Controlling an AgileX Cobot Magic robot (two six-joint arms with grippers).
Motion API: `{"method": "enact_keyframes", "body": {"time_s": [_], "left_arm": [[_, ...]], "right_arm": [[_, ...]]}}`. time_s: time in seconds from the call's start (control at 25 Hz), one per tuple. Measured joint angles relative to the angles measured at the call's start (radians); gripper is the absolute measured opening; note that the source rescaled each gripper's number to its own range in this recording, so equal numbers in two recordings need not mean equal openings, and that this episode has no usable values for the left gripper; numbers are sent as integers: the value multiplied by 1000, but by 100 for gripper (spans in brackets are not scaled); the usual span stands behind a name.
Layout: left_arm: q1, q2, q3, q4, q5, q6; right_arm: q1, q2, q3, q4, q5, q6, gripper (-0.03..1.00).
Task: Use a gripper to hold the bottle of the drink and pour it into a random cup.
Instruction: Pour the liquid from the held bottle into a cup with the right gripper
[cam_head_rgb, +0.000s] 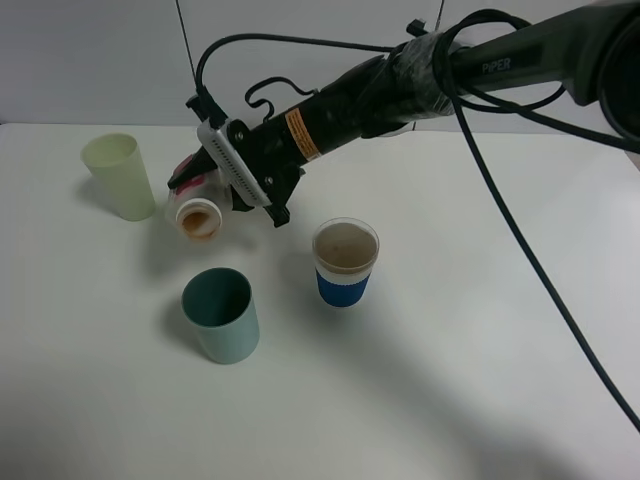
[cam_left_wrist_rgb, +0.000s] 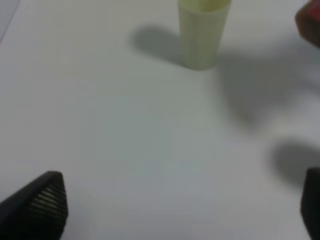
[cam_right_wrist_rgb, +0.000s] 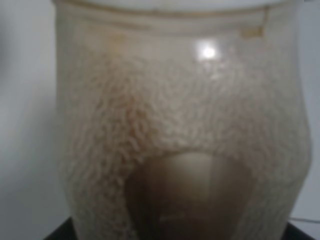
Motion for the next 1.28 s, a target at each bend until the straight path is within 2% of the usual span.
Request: {"method": "enact_keyframes", "body": {"time_s": [0.32, 0.92, 1.28], "left_arm": [[0, 0, 0, 0, 0, 0], [0, 0, 0, 0, 0, 0], [0, 0, 0, 0, 0, 0]], "right_arm": [[27, 1, 6, -6, 9, -32, 0], [36, 1, 6, -6, 52, -182, 0], [36, 0, 6, -6, 18, -188, 0]]}}
